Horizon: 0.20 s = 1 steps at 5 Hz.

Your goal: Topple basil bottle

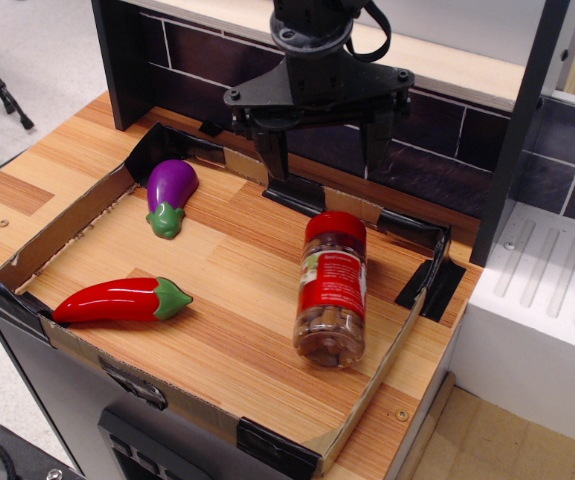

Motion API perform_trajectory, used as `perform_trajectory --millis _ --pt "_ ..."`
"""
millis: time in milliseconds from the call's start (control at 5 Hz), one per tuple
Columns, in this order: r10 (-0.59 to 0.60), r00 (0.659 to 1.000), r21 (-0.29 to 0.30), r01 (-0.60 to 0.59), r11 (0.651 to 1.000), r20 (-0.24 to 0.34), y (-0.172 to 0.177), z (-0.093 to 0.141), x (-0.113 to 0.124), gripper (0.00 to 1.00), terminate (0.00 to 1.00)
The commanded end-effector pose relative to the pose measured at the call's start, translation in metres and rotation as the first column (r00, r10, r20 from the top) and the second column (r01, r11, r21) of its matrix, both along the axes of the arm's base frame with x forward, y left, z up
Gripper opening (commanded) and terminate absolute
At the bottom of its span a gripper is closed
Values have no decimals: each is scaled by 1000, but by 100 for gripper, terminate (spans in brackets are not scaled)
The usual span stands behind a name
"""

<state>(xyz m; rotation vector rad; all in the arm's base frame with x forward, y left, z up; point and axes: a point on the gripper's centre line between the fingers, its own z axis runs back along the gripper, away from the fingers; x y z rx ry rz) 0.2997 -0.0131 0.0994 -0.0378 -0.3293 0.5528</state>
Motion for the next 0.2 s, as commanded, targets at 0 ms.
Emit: perform_trajectory --millis 0 --pt "-2 999 0 2 1000 53 4 17 9 100 100"
